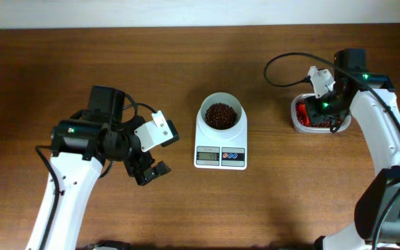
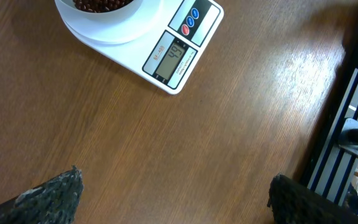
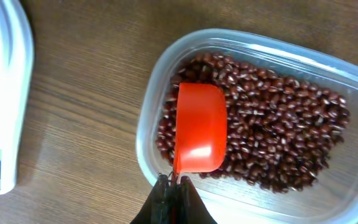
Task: Scoop and weigh 50g on scale
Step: 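Carry the scoop right and dip it into the bean tub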
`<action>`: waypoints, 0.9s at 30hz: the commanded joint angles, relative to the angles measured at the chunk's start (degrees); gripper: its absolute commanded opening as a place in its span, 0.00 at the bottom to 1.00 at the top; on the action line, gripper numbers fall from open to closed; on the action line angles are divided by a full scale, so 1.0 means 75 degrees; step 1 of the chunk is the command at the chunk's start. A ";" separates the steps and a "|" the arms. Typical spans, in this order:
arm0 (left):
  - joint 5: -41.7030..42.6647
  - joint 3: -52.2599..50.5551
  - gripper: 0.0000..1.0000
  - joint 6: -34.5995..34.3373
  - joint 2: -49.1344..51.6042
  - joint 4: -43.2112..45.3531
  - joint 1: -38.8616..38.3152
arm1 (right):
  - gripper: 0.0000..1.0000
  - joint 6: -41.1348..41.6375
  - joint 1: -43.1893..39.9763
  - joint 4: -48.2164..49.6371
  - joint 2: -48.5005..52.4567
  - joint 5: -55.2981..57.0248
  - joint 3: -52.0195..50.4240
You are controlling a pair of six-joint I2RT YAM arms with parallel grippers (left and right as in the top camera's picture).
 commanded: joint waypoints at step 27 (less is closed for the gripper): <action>0.0140 0.0125 0.99 0.0090 0.0020 -0.0006 0.0032 | 0.04 0.0627 -0.1309 -0.0015 -0.0493 -0.1294 0.0286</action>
